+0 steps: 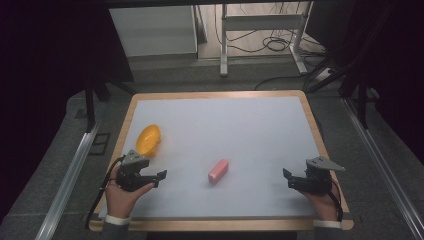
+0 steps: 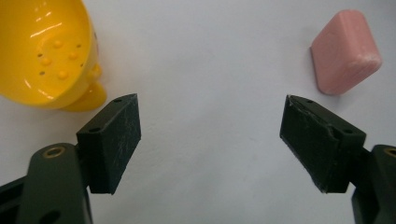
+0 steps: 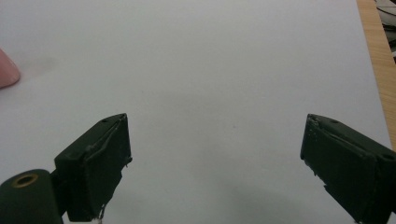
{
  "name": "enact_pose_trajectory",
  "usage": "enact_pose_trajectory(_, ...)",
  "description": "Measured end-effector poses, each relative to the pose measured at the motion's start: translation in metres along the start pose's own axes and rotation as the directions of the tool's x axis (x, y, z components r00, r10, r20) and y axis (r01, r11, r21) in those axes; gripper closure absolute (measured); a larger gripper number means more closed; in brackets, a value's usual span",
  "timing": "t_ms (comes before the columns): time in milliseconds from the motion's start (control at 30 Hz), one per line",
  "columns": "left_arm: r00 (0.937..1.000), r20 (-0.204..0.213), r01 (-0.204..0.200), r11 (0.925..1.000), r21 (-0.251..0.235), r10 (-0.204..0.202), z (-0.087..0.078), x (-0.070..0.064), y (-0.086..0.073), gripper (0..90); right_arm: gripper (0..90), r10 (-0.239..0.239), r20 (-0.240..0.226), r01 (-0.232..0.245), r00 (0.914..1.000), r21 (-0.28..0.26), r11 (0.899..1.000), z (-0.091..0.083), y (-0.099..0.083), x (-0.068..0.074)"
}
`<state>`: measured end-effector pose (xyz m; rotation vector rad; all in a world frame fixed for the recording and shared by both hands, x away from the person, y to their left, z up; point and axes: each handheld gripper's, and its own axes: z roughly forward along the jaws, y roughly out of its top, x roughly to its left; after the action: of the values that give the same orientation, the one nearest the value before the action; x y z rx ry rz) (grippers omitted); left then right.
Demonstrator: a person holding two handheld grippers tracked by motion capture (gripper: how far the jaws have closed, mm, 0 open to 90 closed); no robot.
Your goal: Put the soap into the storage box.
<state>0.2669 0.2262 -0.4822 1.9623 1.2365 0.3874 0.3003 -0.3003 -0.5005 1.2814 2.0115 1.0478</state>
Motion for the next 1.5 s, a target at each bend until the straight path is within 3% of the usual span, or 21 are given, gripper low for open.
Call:
enact_pose_trajectory(233,0.9995,0.004,-0.031,0.9995,-0.002,0.031,0.001,-0.006,0.012,20.6,8.4,-0.011,0.01,0.011,0.9999,0.005,1.0,0.0,0.0,0.001)
enact_pose_trajectory(300,0.999,0.017,-0.042,0.9991,-0.003,0.042,0.001,-0.01,0.017,20.6,8.4,0.001,0.031,-0.001,0.9995,0.002,1.0,-0.001,0.0,0.0)
enact_pose_trajectory(600,0.9968,0.013,-0.079,0.9968,0.014,0.079,0.004,-0.019,0.026,20.4,8.4,-0.002,0.028,0.002,0.9996,0.008,1.0,-0.001,0.001,0.001)
enact_pose_trajectory(933,0.992,0.039,-0.121,0.9919,0.039,0.12,0.016,-0.03,0.032,20.2,8.4,-0.013,0.023,0.012,0.9997,0.015,1.0,0.001,0.001,0.003)
enact_pose_trajectory(1500,0.9861,0.085,-0.148,0.9864,0.071,0.142,0.026,-0.043,0.044,22.2,8.4,-0.018,0.022,0.017,0.9996,0.018,1.0,0.003,0.0,0.005)
